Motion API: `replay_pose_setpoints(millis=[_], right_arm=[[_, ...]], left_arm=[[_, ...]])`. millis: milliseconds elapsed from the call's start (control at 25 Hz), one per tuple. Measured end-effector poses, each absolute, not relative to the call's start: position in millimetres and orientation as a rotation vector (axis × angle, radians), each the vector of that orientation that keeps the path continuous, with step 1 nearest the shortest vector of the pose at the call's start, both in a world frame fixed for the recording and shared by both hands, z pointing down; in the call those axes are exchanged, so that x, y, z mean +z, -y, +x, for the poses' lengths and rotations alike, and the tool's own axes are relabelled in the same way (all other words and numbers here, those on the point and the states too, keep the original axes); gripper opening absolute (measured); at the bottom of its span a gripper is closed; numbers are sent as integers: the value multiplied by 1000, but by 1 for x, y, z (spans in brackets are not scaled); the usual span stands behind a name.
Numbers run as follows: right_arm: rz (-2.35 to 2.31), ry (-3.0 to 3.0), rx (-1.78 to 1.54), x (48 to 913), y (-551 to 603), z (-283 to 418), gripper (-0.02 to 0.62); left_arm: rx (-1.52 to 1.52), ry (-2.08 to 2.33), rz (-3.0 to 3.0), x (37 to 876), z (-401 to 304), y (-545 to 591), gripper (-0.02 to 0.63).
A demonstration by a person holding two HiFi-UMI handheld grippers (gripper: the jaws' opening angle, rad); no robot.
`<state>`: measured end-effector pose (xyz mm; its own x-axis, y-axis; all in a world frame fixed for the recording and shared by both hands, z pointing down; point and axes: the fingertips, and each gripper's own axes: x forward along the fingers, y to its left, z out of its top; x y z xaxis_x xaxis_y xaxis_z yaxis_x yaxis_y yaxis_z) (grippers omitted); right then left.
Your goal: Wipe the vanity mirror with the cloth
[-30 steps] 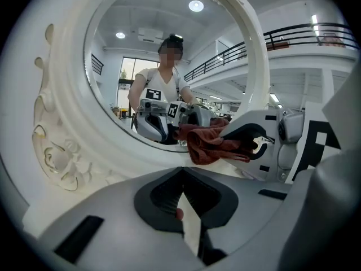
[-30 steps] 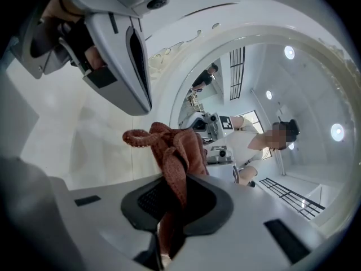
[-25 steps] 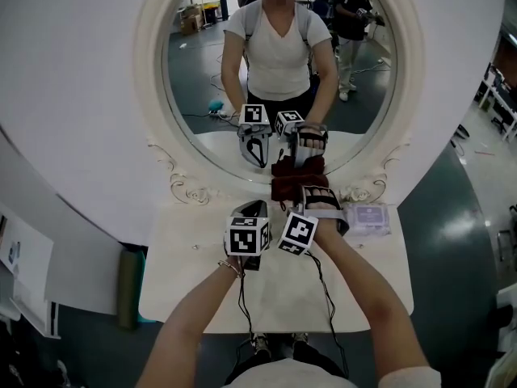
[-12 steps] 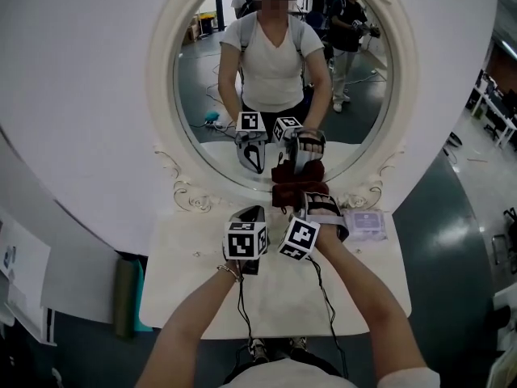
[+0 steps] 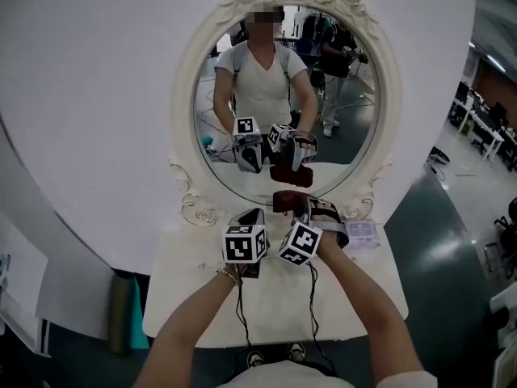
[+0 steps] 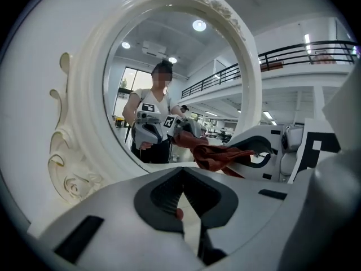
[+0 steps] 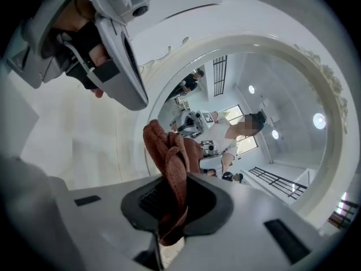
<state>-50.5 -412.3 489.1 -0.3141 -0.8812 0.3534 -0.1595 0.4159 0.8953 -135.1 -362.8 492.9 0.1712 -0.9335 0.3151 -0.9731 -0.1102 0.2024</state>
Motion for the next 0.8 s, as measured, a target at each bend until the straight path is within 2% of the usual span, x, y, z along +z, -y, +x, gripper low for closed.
replay_pose_setpoints(millis=[160,360,800], right_arm=[[1036,1862,-875,463,400,-45,58],[1231,2162,-576,437,378,-30,58],[1435,2612,-63,422,320,4,58]], left_arm=[[105,1808,2087,480,-133,354,11],[25,1850,2033,469,-143,337,11],[-19,1956,2057,453,-130,278,11]])
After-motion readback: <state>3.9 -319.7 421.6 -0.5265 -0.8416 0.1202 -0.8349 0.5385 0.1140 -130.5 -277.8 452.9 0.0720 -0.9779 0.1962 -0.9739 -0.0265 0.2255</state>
